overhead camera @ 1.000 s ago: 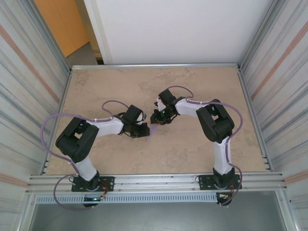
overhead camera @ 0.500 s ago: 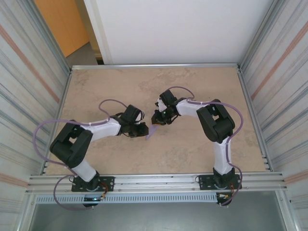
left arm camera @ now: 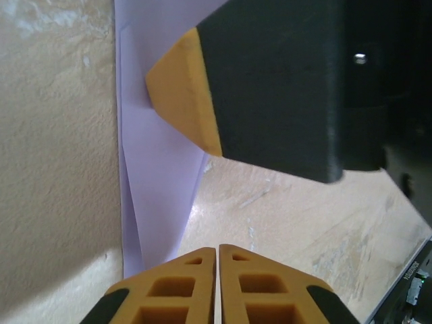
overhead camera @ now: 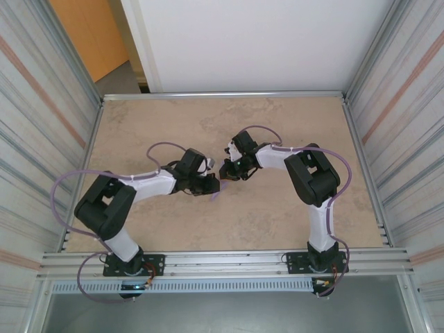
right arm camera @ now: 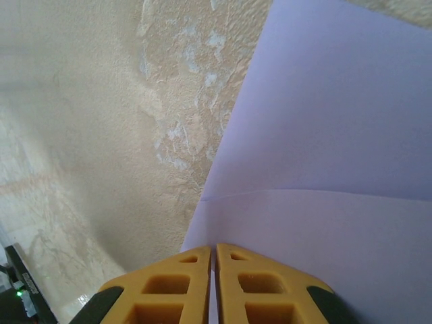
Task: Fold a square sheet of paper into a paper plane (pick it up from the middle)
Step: Fold the wing for the fifth time at the center of the table.
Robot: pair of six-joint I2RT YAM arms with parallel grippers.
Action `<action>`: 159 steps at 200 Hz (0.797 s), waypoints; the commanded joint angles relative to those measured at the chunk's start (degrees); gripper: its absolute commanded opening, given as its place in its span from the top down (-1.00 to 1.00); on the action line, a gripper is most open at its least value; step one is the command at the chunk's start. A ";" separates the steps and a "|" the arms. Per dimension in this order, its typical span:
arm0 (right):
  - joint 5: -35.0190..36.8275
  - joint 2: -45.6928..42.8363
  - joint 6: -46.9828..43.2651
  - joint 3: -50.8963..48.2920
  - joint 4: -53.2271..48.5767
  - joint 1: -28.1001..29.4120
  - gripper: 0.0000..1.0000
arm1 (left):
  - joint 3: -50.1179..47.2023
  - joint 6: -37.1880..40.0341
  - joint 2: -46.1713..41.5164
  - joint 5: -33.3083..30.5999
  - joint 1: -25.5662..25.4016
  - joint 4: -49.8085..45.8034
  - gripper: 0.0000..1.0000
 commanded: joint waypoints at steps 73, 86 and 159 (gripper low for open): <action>3.85 2.90 -1.10 -2.45 -4.99 -0.58 0.77 | 4.61 1.02 7.89 2.99 0.01 -0.39 0.84; 3.85 3.11 -1.08 -2.31 -5.22 -0.59 0.78 | 3.99 1.03 8.17 2.98 -0.02 -0.34 0.85; 5.29 4.84 -1.30 -2.52 -6.95 -1.19 0.81 | -1.51 -0.16 8.53 2.88 0.58 1.99 0.90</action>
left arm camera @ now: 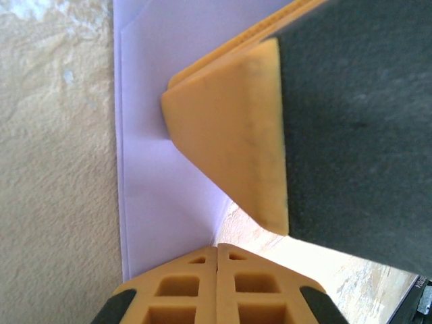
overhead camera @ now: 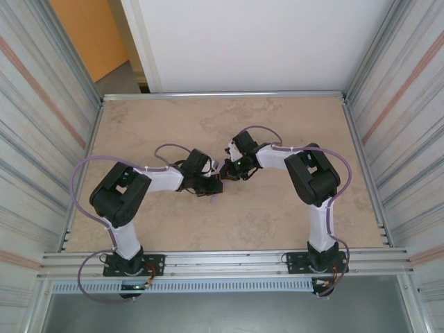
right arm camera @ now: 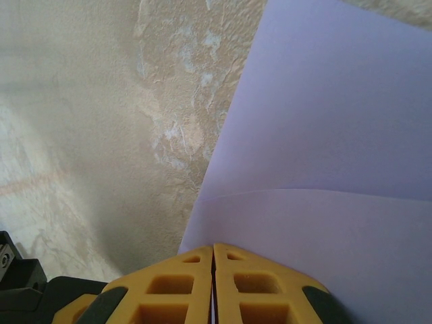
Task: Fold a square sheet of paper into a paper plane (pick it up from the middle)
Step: Fold the wing for the fifth time at the center of the table.
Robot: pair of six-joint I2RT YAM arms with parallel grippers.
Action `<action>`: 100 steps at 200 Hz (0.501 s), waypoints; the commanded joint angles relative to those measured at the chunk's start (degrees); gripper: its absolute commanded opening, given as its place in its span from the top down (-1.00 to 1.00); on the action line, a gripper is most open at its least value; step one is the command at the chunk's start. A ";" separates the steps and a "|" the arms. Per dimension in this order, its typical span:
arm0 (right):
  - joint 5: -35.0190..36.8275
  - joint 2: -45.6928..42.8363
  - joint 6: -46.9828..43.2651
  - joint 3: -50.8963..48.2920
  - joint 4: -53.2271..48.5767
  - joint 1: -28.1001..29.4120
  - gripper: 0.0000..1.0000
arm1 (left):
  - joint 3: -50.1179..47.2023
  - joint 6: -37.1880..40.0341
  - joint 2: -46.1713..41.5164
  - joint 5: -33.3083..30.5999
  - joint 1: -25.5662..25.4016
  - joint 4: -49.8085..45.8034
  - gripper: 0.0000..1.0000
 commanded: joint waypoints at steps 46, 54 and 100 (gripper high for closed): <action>6.29 5.63 -1.48 -2.36 -8.76 -1.46 0.82 | -8.15 -2.10 -1.99 2.43 0.80 1.03 0.89; 6.68 5.73 -1.56 -2.31 -9.15 -1.48 0.82 | -8.82 -2.10 -2.72 2.64 0.82 0.77 0.88; 7.07 6.17 -1.54 -1.85 -10.26 -1.66 0.83 | -13.40 -0.43 -7.20 2.47 0.87 -3.93 0.88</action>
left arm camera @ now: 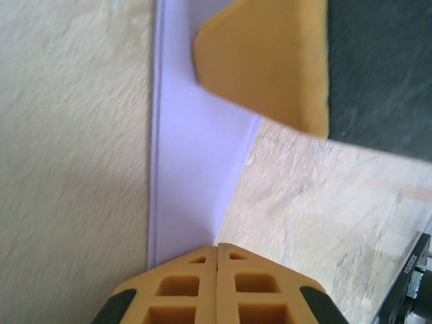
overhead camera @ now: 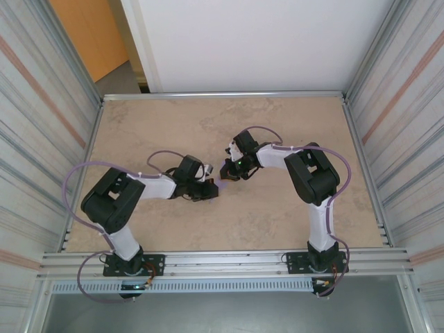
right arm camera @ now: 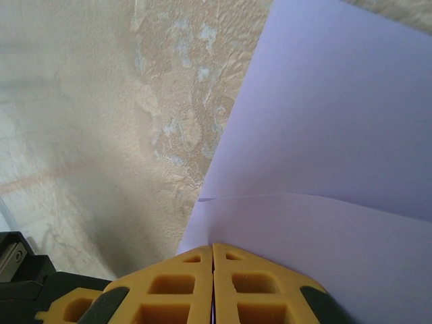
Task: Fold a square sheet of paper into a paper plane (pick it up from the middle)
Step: Fold the wing for the fifth time at the center of the table.
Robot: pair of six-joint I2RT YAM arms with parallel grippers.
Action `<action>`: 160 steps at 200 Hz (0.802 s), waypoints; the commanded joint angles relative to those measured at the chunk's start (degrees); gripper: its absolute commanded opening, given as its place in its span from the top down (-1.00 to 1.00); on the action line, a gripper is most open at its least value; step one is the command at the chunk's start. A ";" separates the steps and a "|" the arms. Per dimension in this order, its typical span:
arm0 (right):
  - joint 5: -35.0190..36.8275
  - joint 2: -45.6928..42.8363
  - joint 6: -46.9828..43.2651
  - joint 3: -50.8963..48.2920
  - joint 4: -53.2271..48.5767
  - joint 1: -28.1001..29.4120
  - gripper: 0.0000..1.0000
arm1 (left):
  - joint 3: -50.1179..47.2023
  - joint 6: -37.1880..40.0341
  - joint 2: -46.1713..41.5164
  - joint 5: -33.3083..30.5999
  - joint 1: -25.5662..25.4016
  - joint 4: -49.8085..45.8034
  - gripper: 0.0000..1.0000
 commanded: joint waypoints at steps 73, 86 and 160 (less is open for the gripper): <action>8.58 4.85 -1.48 -1.91 -9.67 -0.57 0.83 | -8.68 1.38 -11.82 -2.75 -0.49 -19.42 0.89; 8.58 4.77 -1.37 -1.74 -9.75 -0.39 0.83 | -8.66 0.94 -14.70 -3.66 -0.50 -19.62 0.89; 7.24 4.22 -0.71 -0.95 -8.92 0.18 0.84 | -0.63 -2.55 -14.73 -5.58 -0.52 -8.39 0.87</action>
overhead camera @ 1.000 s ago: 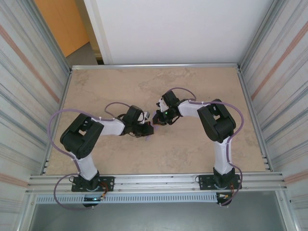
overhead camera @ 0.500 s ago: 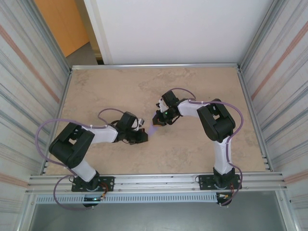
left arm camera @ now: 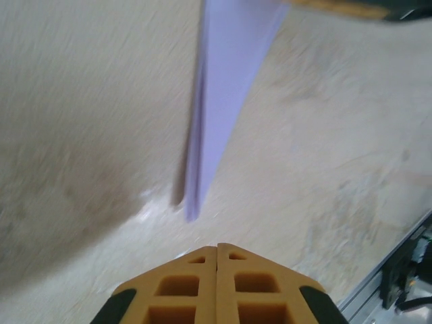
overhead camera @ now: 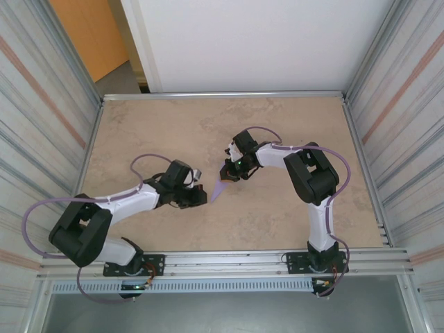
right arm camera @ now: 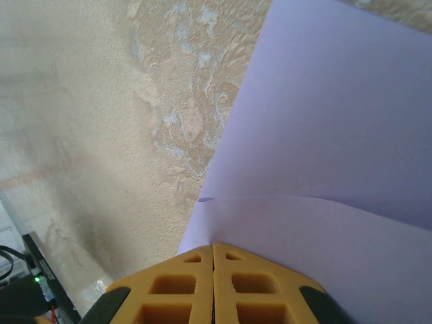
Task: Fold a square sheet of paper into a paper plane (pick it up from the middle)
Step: Fold the wing for the fifth time at the center of the table.
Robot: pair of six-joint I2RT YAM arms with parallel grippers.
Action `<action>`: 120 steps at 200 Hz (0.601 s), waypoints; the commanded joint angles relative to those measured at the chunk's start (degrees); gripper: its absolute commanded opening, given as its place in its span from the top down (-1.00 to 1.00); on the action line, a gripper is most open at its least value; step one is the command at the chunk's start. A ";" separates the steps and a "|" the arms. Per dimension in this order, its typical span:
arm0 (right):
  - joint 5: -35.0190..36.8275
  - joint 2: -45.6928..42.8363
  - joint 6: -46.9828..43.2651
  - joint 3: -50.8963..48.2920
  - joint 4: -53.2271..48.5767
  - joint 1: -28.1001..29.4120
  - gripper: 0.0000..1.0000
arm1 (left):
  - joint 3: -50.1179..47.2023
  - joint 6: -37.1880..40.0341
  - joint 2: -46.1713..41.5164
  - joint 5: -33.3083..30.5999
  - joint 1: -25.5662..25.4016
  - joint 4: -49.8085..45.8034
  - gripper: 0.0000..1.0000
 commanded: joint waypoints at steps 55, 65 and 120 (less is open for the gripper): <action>6.03 2.44 -0.33 -1.41 -5.58 -0.08 0.84 | 10.73 -3.76 15.03 1.06 -0.68 9.42 0.91; 5.40 2.21 -0.17 -1.12 -5.43 -0.21 0.84 | 10.95 -3.73 16.19 1.01 -0.68 9.61 0.91; 3.34 -1.11 -0.04 0.80 -4.70 -0.43 0.82 | 9.66 -4.77 21.04 -0.01 -0.69 7.01 0.94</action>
